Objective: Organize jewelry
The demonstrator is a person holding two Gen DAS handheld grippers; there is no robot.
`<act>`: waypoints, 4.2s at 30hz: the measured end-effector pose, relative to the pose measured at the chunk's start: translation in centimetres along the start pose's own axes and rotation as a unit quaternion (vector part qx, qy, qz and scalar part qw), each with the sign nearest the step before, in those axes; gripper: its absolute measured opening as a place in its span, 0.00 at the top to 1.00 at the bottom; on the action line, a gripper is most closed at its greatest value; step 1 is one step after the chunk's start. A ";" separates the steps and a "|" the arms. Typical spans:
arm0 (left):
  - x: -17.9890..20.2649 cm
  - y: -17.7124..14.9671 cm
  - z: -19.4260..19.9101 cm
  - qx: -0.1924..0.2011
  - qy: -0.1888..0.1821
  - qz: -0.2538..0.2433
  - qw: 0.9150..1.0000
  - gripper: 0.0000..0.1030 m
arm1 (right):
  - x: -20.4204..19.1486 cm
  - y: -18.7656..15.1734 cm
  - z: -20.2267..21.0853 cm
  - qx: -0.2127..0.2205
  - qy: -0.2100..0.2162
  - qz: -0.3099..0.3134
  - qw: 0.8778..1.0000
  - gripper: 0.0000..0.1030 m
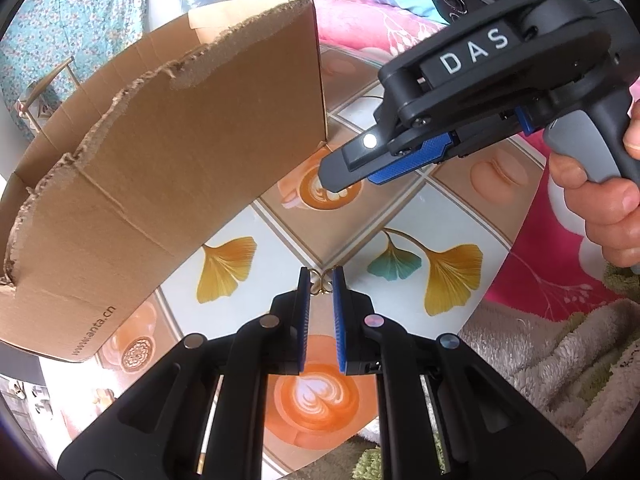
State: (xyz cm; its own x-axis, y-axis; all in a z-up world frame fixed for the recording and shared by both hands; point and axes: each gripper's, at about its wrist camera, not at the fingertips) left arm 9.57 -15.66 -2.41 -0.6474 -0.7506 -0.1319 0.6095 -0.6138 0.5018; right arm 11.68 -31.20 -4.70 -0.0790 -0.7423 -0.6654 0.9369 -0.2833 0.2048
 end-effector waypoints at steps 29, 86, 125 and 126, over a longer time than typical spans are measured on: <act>-14.6 -7.9 16.9 0.145 0.147 0.156 0.966 0.90 | -19.0 -5.8 -9.4 -0.015 0.024 0.308 0.951 0.57; -21.9 -0.2 9.6 0.104 0.106 0.215 0.965 0.43 | -16.0 9.0 1.2 0.061 -0.086 0.253 0.962 0.76; -16.3 -2.2 13.2 0.091 0.224 0.321 0.916 0.08 | -20.1 -1.5 5.2 0.208 -0.320 0.237 0.893 0.06; -16.2 -2.1 13.0 0.087 0.224 0.322 0.916 0.08 | -20.0 -1.5 5.0 0.204 -0.319 0.237 0.895 0.06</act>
State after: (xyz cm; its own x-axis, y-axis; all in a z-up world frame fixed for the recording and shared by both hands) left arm 12.81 0.93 9.84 0.0965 -0.9922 -0.0789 0.6917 0.0098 0.7221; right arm 10.15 -18.98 11.94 -0.0055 -0.9965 0.0835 0.7253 0.0535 0.6864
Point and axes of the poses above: each gripper's, at about its wrist camera, not at the fingertips, and z roughly against the way its jaws point, x to its right, y to its top, and after that the axes turned 3 degrees about y, right-handed
